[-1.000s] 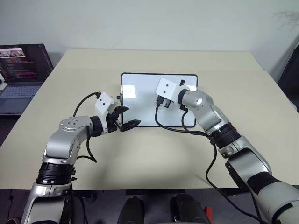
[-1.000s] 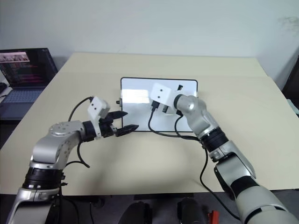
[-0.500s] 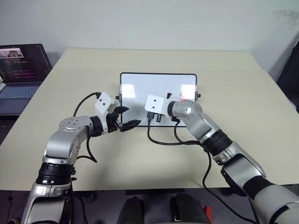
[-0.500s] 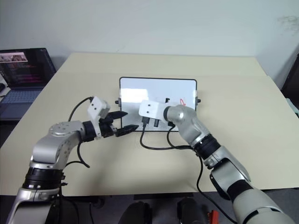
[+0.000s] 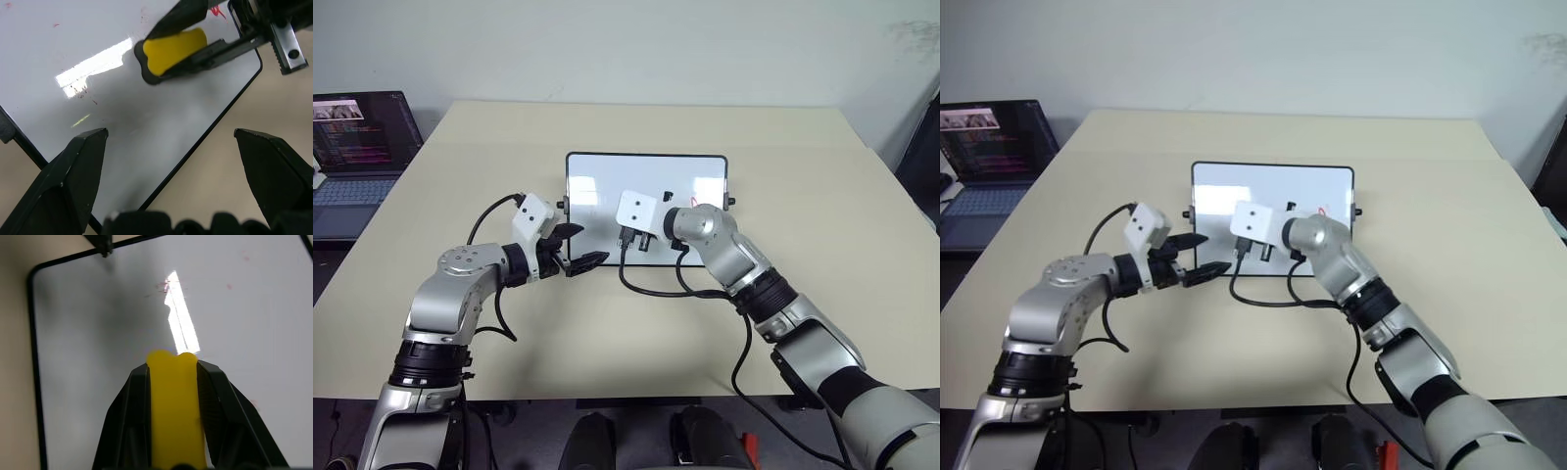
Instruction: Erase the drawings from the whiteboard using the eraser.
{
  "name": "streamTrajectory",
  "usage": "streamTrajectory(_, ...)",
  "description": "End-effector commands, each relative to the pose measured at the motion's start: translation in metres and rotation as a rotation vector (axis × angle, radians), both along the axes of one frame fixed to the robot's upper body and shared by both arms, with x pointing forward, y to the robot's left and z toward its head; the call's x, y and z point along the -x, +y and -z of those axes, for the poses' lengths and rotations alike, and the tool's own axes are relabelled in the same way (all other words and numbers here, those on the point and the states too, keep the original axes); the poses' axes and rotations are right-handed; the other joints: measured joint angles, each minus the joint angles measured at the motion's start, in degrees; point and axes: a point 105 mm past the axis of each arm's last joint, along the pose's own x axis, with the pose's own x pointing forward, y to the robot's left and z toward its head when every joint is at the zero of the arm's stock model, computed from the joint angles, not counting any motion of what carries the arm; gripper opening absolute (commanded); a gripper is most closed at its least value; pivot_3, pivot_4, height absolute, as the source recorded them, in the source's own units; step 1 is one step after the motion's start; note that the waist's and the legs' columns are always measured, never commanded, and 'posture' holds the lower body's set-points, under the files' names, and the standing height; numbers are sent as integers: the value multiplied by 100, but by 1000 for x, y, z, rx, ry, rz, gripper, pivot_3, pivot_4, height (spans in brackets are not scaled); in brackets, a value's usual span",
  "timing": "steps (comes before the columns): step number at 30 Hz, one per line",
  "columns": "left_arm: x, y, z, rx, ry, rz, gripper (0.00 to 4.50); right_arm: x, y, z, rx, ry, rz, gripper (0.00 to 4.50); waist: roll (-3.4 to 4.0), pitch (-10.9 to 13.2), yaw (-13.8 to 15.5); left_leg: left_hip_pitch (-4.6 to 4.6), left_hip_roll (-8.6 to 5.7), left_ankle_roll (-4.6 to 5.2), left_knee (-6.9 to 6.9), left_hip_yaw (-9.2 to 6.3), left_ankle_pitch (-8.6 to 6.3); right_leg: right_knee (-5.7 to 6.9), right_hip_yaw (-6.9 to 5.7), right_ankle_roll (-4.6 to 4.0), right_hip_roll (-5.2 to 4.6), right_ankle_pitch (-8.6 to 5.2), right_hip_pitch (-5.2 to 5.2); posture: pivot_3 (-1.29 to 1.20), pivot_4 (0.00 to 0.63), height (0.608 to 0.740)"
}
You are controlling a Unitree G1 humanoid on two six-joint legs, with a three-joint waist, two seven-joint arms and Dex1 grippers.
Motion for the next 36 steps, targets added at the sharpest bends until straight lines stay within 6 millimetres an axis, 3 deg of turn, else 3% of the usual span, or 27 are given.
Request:
streamTrajectory(1, -1, -6, -14, 15, -49, 28, 4500, -8, -13, -27, -203, -9, 100, 979, 1, 1, 2, 0, 0, 0, 0, 0, 0, 0, -1, 0, 0, 0, 0, 0, 150, 740)
streamTrajectory(5, -1, -7, -16, 18, -56, 36, 4500, 5, -24, -59, -450, 63, 98, 979, 1, 3, 20, -16, 0, -1, 0, -5, 0, -4, -5, 0, -1, 0, -9, 0, 150, 740)
streamTrajectory(9, -2, -9, -19, 25, -72, 43, 4500, 34, -41, -72, -591, 167, 64, 978, 2, 3, 23, -23, -1, -6, -3, -7, -6, -8, -7, 3, -7, -5, -11, 0, 150, 740)
streamTrajectory(10, -2, -10, -19, 30, -73, 46, 4500, 40, -44, -72, -597, 186, 55, 978, 2, 3, 22, -23, -1, -9, -4, -7, -8, -9, -8, 5, -8, -8, -11, 0, 150, 740)
streamTrajectory(14, 0, -23, -23, 59, -96, 79, 4500, 74, -100, -54, -612, 201, 157, 978, 2, 4, 92, -28, -10, -11, -2, -16, -18, -16, -20, 16, -18, -23, -6, 0, 150, 740)
streamTrajectory(20, 1, -30, -19, 77, -86, 93, 4500, 88, -142, -22, -597, 158, 362, 978, 2, 4, 4, -16, -14, -10, -3, 0, -20, -8, -3, 22, -19, -27, -6, 0, 150, 740)
streamTrajectory(25, 1, -39, -21, 96, -91, 122, 4500, 94, -149, -3, -608, 130, 429, 977, 2, 4, -4, -12, -8, -11, -3, 1, -20, -5, 2, 33, 9, -33, -6, 0, 150, 740)
streamTrajectory(36, -7, -49, -31, 125, -130, 132, 4500, 85, -133, -13, -609, 51, 402, 977, 2, 4, 13, -16, -10, -12, 0, 1, -20, -8, 5, 45, 22, -39, -5, 0, 150, 740)
